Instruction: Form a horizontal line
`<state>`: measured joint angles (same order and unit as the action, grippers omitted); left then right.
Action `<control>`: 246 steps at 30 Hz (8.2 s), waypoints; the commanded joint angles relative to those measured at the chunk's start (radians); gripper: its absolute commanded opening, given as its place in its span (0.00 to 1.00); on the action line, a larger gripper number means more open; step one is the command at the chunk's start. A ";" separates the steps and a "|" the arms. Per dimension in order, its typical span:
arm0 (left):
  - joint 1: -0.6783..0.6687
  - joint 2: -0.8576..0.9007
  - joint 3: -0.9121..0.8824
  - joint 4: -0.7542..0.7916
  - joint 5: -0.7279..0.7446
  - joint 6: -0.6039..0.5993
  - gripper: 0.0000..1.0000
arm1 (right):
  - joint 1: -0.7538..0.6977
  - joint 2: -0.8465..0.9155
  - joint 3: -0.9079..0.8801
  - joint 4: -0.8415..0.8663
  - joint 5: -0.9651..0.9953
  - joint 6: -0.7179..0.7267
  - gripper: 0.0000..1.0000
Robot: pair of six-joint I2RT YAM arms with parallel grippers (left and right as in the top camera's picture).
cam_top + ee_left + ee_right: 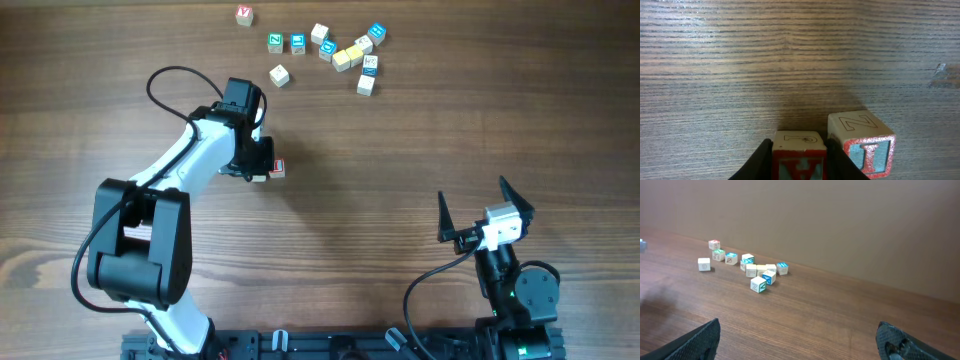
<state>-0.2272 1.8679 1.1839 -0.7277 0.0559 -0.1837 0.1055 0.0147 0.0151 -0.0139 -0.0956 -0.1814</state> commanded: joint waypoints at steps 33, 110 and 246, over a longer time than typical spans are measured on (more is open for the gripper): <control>0.018 -0.006 -0.009 0.173 -0.196 -0.124 0.10 | -0.006 -0.007 -0.002 0.003 0.013 -0.002 1.00; -0.125 0.029 -0.009 0.291 0.011 -0.173 0.04 | -0.006 -0.007 -0.002 0.003 0.013 -0.002 1.00; -0.072 -0.104 -0.127 -0.061 0.007 -0.251 0.04 | -0.006 -0.007 -0.002 0.003 0.013 -0.002 1.00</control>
<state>-0.2947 1.7683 1.0740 -0.8242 0.0517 -0.4255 0.1055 0.0147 0.0151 -0.0135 -0.0956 -0.1814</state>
